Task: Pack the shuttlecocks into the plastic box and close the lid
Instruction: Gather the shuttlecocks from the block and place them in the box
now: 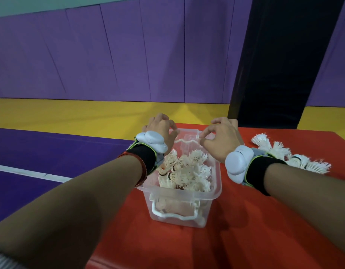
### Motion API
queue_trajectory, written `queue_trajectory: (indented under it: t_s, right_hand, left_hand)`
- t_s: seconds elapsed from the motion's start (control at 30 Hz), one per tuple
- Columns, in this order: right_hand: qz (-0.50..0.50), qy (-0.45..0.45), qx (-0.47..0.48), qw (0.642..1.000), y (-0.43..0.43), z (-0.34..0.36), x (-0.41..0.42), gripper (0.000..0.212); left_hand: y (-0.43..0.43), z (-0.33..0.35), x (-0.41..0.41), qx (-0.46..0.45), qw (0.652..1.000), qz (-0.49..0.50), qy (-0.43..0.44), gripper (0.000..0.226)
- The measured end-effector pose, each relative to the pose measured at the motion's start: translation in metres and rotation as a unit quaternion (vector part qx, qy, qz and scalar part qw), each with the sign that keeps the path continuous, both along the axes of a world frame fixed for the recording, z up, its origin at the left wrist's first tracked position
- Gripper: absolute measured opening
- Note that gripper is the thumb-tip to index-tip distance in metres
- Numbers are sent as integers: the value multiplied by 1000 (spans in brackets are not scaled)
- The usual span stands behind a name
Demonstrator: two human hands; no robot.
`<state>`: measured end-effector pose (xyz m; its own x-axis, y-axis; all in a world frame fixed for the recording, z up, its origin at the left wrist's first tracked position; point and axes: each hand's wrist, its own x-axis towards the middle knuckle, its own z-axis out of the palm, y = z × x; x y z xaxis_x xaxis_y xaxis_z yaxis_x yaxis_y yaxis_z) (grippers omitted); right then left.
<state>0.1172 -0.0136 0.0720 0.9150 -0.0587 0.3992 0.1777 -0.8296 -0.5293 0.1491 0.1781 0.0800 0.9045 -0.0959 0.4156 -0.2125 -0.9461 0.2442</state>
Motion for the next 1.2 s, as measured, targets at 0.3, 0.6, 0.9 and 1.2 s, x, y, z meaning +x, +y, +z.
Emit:
queue_trajectory:
  t_s: [0.3,0.6,0.9,1.2]
  right_hand:
    - [-13,-37,8,999,-26,20,-33,12]
    - [-61,-52,-2,997,-81,36,-68,12]
    - [-96,-55,-3,994,-134,36,-91,12]
    - [-143,-23,-23,989,-197,18,-115,13]
  left_hand:
    - [-30,18,-28,-8,999,-42,4,20]
    - [-91,24,-51,-5,995,-102,-18,18]
    - [-145,26,-61,-11,988,-152,-22,16]
    - [-211,-2,-74,-20,986,-166,11,19]
